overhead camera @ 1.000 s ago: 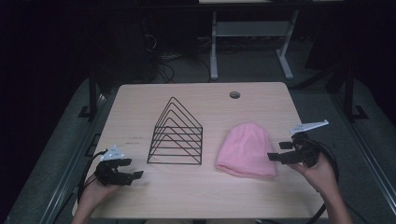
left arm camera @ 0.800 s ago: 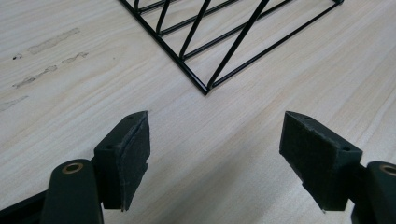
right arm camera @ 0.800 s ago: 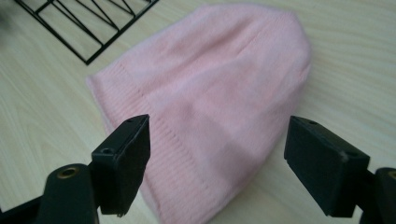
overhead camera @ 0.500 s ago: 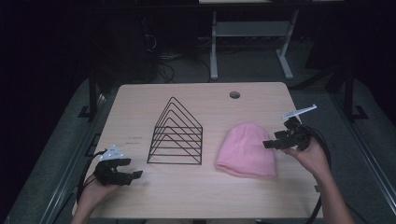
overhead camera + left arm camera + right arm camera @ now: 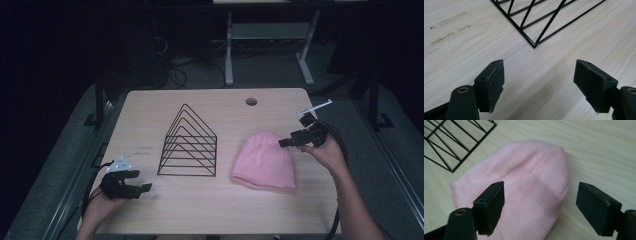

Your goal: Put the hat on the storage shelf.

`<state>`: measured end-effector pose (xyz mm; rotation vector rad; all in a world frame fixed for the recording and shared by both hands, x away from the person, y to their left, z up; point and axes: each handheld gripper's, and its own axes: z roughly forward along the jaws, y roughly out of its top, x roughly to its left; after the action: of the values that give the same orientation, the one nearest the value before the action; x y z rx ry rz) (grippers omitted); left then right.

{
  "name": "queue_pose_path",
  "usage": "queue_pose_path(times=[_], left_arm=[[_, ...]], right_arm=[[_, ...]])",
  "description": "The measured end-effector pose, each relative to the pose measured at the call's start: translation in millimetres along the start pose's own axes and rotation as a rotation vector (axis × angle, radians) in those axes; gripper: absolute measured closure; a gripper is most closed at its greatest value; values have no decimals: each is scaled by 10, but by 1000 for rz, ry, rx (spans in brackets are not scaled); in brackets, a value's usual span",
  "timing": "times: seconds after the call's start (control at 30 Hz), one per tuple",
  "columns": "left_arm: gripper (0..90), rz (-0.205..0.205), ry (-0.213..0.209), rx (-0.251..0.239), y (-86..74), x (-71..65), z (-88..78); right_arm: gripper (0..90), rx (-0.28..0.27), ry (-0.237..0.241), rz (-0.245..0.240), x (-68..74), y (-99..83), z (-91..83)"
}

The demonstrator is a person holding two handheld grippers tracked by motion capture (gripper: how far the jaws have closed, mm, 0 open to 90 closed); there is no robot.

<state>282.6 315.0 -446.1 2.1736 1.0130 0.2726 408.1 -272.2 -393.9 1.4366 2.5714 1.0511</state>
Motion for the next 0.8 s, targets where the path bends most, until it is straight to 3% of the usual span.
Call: queue_pose_path(times=[0.4,0.5,0.8], left_arm=[[247,-6,-2,2,-8,17,-11],[247,-18,-1,-5,-17,25,-12],[247,3,2,13,-15,36,-16]], right_arm=[[228,66,1,13,-107,168,190],[258,71,5,18,-142,183,247],[341,120,10,40,-217,186,410]])
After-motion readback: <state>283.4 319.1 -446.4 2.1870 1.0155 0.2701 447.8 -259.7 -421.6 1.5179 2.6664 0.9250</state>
